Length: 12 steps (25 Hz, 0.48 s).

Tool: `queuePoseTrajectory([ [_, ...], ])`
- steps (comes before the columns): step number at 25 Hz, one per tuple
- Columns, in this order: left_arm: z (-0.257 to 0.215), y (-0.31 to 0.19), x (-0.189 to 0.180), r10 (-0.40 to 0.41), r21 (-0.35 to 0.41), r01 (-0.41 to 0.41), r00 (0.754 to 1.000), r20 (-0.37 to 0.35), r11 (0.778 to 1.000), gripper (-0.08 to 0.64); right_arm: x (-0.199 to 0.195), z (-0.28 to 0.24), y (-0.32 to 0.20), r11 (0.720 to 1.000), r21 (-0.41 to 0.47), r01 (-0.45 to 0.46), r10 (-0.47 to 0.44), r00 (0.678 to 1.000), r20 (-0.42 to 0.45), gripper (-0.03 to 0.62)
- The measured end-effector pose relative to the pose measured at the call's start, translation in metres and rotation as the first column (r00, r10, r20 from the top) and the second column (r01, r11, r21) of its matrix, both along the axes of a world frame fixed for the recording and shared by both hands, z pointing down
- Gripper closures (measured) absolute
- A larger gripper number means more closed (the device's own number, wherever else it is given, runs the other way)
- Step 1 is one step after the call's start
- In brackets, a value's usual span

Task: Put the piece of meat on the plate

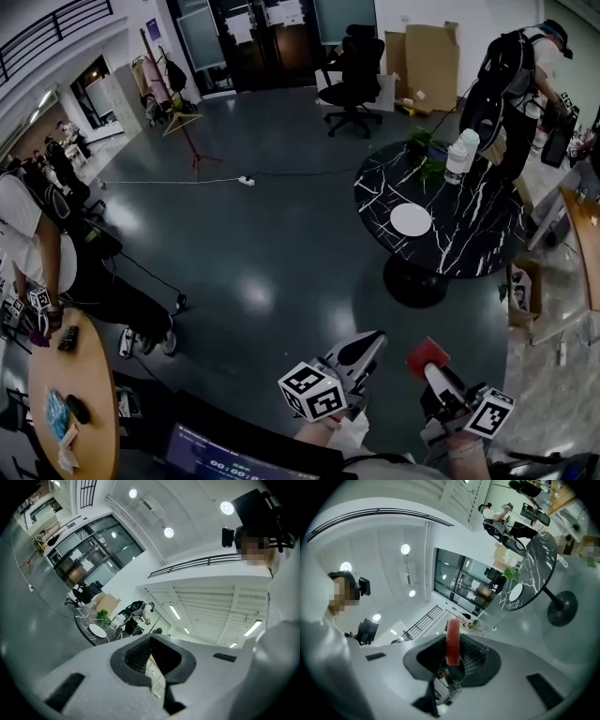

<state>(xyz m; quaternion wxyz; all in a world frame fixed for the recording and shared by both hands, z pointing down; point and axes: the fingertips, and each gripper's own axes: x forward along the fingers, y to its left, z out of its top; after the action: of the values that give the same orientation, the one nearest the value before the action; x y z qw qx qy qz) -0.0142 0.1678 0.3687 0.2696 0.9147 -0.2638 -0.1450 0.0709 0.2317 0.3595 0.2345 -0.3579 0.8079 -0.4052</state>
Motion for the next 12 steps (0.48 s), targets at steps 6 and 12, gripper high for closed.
queuePoseTrajectory([
  [6,0.003,-0.055,0.000,0.018,-0.005,-0.018,1.000,-0.008,1.000,0.551,-0.003,0.000,-0.054,1.000,-0.004,-0.010,0.010,1.000,-0.012,0.508],
  [12,0.002,-0.097,0.000,0.039,0.000,-0.039,0.999,-0.022,0.999,0.551,-0.010,0.001,-0.095,1.000,-0.008,-0.017,0.016,1.000,-0.024,0.508],
])
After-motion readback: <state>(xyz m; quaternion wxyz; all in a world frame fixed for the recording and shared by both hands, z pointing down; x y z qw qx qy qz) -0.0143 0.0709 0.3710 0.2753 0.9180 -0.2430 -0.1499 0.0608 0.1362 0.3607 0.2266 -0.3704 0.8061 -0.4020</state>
